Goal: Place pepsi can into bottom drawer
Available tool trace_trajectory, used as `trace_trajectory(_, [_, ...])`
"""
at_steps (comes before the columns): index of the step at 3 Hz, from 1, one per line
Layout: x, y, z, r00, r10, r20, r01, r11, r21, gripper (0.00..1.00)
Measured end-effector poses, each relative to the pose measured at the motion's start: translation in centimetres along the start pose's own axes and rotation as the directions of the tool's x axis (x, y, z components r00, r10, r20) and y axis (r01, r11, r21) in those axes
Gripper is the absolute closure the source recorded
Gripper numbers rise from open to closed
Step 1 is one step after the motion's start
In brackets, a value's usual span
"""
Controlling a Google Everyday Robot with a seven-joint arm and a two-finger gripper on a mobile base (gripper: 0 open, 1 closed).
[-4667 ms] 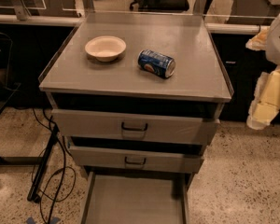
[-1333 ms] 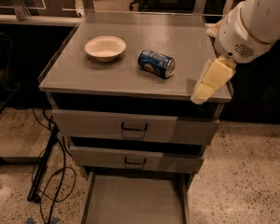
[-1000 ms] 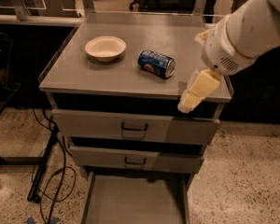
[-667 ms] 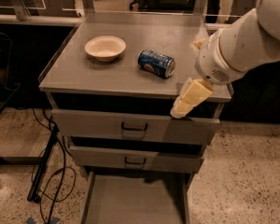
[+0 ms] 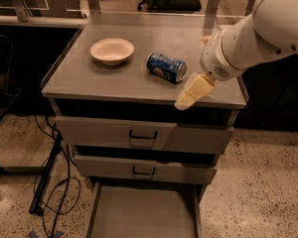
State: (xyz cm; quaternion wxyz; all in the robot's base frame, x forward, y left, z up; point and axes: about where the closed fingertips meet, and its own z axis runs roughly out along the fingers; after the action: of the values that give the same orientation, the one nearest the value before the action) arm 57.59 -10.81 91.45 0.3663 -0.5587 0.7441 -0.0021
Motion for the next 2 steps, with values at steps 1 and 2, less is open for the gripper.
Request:
trace_trajectory(1, [0.0,0.0,0.0,1.0,0.0,0.0,0.0,1.0,0.0,0.0])
trace_trajectory(2, [-1.2,-1.1,1.1,1.0,-0.03,0.0,0.03,0.9995,-0.007,0.0])
